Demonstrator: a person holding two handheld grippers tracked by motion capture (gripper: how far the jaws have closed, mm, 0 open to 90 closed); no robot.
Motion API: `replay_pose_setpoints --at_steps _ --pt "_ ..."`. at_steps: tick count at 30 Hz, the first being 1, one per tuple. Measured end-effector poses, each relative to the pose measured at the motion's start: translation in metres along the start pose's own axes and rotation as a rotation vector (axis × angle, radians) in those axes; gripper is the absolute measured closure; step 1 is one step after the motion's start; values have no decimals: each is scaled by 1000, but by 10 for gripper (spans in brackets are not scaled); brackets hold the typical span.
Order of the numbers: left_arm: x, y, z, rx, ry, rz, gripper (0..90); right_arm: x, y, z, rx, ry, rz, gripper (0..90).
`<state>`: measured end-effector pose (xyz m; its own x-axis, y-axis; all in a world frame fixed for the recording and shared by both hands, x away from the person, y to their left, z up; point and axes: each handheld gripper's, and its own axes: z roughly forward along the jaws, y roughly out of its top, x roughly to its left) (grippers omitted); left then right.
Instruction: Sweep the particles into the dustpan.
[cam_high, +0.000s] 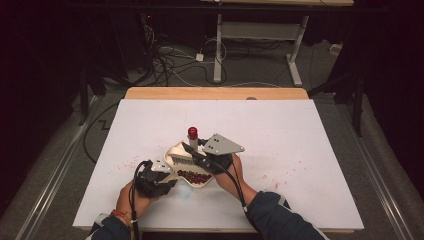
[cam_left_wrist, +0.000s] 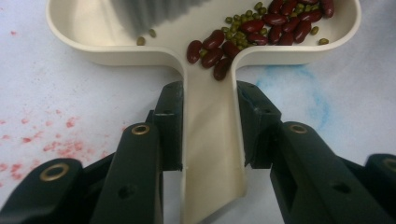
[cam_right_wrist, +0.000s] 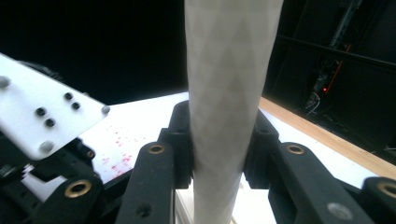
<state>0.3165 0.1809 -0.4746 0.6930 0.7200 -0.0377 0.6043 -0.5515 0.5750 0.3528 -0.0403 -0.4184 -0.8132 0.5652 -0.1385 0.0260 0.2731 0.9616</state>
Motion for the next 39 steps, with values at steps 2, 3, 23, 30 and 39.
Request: replay_pose_setpoints --at_steps 2,3,23,30,39 --pt "2 -2 -1 0 -6 -1 633 -1 1 -6 -4 11 10 699" --pt "3 -2 -1 2 -8 -1 633 0 2 -9 -5 16 20 699" --pt "14 -17 -10 20 -14 -20 632 -54 24 -87 -88 -145 46 698" --pt "18 -24 -13 21 5 -25 632 -81 13 -120 -69 -224 58 698" --pt "21 -30 -12 26 12 -22 630 -93 0 -142 -29 -263 58 698"
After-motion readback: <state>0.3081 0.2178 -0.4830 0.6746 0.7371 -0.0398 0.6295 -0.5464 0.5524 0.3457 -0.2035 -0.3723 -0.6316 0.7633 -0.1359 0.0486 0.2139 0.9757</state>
